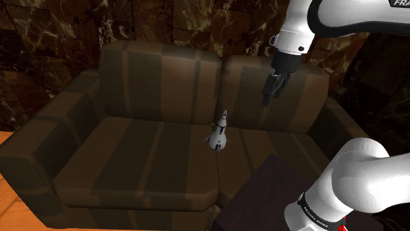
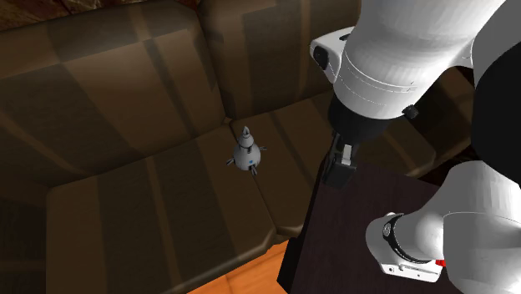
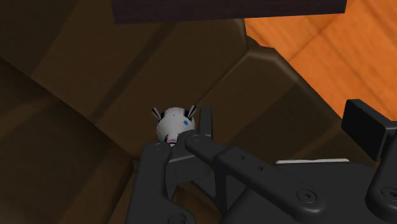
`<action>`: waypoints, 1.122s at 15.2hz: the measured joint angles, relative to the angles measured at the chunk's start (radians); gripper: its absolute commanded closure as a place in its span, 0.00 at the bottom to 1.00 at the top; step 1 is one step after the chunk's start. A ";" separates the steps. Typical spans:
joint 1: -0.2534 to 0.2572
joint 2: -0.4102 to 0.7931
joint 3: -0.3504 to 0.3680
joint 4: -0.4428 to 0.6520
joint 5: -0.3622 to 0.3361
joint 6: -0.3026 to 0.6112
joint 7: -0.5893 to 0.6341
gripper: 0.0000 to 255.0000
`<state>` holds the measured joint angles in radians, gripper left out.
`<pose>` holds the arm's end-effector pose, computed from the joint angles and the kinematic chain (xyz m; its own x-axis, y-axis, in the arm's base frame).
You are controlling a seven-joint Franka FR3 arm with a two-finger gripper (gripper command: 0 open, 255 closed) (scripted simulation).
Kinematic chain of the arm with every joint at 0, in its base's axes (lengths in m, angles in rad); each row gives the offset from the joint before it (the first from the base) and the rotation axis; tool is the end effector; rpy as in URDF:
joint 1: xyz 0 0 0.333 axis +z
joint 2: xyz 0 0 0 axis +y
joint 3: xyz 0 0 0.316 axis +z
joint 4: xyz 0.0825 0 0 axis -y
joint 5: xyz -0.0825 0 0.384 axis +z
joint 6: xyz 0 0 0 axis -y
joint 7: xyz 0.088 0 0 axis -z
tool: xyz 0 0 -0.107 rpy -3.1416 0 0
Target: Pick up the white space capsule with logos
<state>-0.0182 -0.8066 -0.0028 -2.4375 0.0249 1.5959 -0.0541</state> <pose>0.3014 -0.0039 0.5605 0.9989 0.0334 -0.0335 0.0324 -0.9991 -0.0287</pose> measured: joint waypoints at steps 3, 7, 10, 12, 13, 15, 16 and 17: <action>-0.002 -0.029 -0.017 -0.063 -0.010 0.065 -0.028 0.00; -0.012 -0.082 -0.080 -0.227 -0.045 0.280 -0.120 0.00; -0.015 -0.102 -0.129 -0.333 -0.063 0.449 -0.187 0.00; -0.015 -0.085 -0.169 -0.399 -0.075 0.588 -0.236 0.00; -0.017 -0.068 -0.196 -0.432 -0.082 0.663 -0.267 0.00; -0.012 -0.018 -0.257 -0.472 -0.092 0.810 -0.336 0.00; 0.000 0.016 -0.288 -0.488 -0.091 0.885 -0.370 0.00; 0.013 0.054 -0.326 -0.509 -0.089 0.970 -0.409 0.00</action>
<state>-0.0055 -0.7526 -0.3285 -2.9470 -0.0640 2.5661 -0.4630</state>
